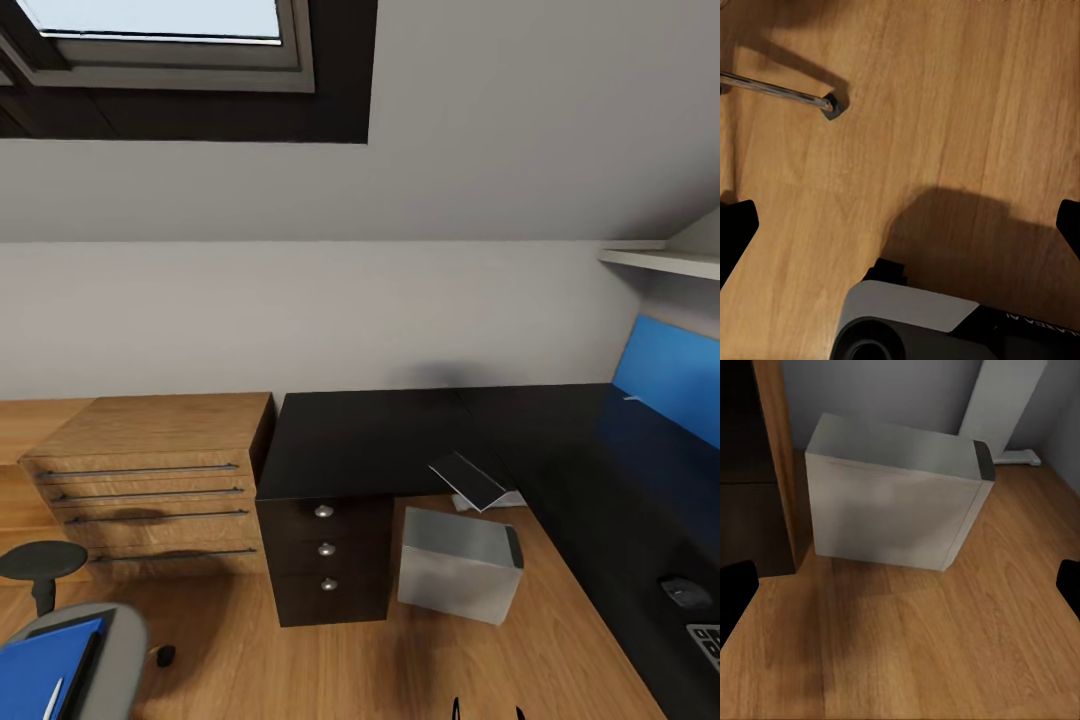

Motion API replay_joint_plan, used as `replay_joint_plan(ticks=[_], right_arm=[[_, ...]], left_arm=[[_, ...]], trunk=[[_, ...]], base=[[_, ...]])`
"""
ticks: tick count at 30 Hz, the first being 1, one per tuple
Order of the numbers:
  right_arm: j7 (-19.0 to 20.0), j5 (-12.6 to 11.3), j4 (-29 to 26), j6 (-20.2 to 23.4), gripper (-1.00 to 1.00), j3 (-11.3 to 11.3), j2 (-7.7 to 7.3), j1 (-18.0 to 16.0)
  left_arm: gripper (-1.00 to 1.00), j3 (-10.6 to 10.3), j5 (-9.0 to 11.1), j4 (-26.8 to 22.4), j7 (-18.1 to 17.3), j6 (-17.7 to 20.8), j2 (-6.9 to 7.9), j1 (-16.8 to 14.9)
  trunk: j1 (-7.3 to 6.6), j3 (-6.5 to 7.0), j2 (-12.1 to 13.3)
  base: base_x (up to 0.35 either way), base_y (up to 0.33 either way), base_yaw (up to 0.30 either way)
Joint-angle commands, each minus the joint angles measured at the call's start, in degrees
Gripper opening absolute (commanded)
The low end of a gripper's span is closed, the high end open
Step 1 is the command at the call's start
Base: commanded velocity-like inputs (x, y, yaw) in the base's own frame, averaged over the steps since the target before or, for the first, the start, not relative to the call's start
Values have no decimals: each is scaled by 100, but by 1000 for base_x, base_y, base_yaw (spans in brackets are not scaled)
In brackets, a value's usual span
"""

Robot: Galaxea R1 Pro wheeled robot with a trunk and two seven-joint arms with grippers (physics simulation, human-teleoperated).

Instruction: In the bedroom, organize the workspace by keeping the computer under the desk, ensuring the monitor is on the desk, placing the keyboard on the desk next to the monitor, placing the mouse on the desk next to the keyboard, moving the folder from the swivel chair onto the desk next to the mouse, stacking the notebook on top of the folder with the pen on top of the notebook, and positioning the swivel chair next to the desk.

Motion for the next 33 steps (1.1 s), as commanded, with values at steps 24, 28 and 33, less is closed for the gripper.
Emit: replay_joint_plan(ticks=[24, 28, 33], right_arm=[[-34, -31, 90, -13, 100, 28, 52, -7], [-38, -36, 102, -13, 100, 20, 75, -7], [-35, -274, 105, -10, 100, 21, 99, -7]], left_arm=[[100, -33, 42, -15, 75, -6, -5, 1], [100, -33, 42, -15, 76, -6, -10, 1], [100, -40, 42, -15, 76, -6, -13, 1]], trunk=[[1, -5, -4], [1, -7, -4], [1, -20, -4]], base=[[0, 0, 74], [0, 0, 273], [0, 0, 265]])
